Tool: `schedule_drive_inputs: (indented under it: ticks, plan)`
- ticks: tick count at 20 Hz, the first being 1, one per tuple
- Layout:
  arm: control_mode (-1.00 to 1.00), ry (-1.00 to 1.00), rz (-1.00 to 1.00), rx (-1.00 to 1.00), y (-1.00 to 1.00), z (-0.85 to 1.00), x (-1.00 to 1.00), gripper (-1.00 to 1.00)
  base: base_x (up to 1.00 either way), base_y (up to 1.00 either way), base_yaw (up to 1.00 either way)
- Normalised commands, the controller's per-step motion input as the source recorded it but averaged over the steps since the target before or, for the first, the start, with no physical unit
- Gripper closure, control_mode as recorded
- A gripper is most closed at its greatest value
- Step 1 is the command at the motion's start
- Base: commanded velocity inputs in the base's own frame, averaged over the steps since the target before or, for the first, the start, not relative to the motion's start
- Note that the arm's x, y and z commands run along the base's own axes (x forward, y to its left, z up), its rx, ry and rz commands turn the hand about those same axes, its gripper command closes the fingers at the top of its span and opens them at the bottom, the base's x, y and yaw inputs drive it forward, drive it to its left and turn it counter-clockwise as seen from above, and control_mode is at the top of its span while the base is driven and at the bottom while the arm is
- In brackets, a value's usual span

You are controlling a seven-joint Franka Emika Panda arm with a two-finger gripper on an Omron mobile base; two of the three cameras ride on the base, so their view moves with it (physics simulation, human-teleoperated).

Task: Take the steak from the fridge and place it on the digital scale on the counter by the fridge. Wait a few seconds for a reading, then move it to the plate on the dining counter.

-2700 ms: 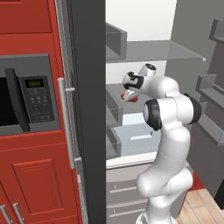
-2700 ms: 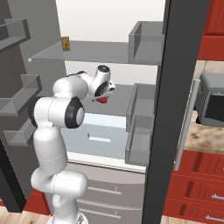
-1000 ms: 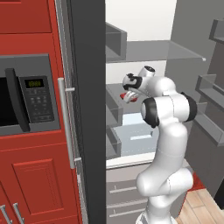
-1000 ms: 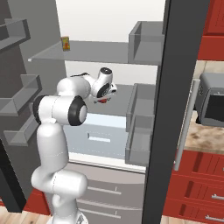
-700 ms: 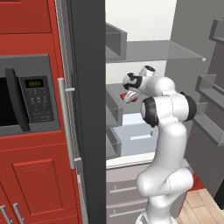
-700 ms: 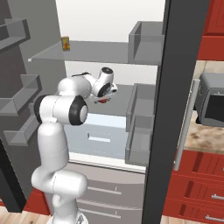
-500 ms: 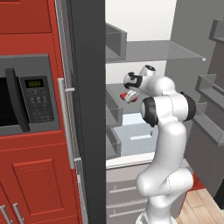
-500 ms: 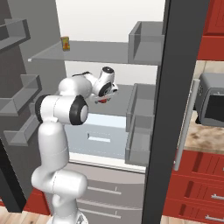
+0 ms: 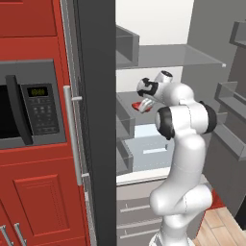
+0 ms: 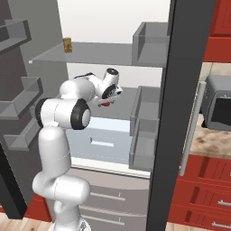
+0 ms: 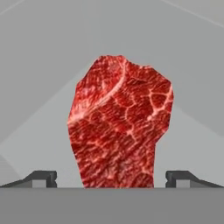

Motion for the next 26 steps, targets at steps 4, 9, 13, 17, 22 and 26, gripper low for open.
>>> schedule_drive_inputs:
  ticks: [4,9,13,17,22,26]
  plan:
    - [-1.0,-0.02,0.0,0.0,0.0,0.0,-0.17,-1.0,0.0,0.0,0.0]
    - [-1.0,0.0,0.0,0.0,0.02,-0.02,-0.16,-1.0,0.0,0.0,0.0]
    - [-1.0,0.0,0.0,0.0,0.14,-0.11,-0.07,-1.0,0.0,0.0,0.0]
    - [-1.0,0.0,0.0,0.0,0.26,0.0,0.02,-1.0,0.0,0.0,0.0]
    - [-1.0,0.0,0.0,0.0,0.3,-0.04,0.38,-1.0,0.0,0.0,0.0]
    - [-1.0,0.0,0.0,0.0,0.0,0.0,0.13,-1.0,0.0,0.0,0.0]
